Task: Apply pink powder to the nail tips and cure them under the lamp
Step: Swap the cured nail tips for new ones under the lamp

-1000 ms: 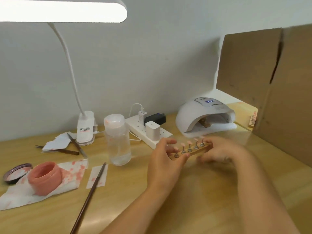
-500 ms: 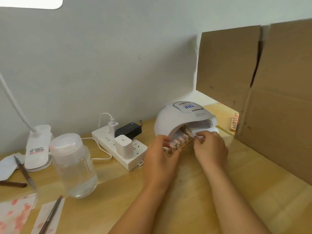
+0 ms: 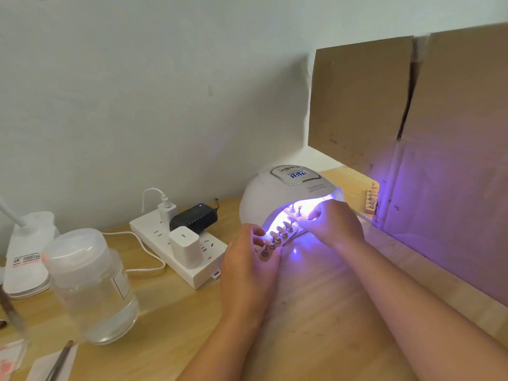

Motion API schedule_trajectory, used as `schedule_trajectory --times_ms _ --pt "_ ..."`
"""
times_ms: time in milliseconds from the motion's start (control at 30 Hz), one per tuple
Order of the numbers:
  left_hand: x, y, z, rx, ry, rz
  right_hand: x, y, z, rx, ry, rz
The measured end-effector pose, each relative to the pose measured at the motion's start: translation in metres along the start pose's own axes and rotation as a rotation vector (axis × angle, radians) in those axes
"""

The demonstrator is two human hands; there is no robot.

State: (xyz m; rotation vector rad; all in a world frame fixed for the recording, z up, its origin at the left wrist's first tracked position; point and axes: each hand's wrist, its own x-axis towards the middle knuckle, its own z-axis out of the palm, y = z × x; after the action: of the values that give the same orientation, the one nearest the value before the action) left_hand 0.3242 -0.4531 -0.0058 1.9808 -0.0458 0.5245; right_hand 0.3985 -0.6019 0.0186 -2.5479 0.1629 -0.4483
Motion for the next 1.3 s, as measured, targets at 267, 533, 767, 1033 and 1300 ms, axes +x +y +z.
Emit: schedule_trajectory --times_ms 267,533,767,1033,1300 --pt "-0.001 0.005 0.0 -0.017 0.006 -0.021 -0.053 0.054 -0.044 0.013 0.18 0.012" --pt "0.001 0.0 -0.001 -0.023 0.004 0.016 -0.065 0.083 -0.052 -0.134 0.233 0.098" --pt "0.001 -0.003 0.0 -0.04 0.002 0.017 -0.049 0.069 -0.036 -0.221 0.217 0.155" --pt "0.002 -0.005 0.001 -0.037 -0.001 0.053 -0.017 0.064 -0.028 -0.299 0.2 0.218" --pt "0.002 -0.006 -0.002 -0.058 0.02 0.059 -0.015 0.068 -0.023 -0.285 0.211 0.15"
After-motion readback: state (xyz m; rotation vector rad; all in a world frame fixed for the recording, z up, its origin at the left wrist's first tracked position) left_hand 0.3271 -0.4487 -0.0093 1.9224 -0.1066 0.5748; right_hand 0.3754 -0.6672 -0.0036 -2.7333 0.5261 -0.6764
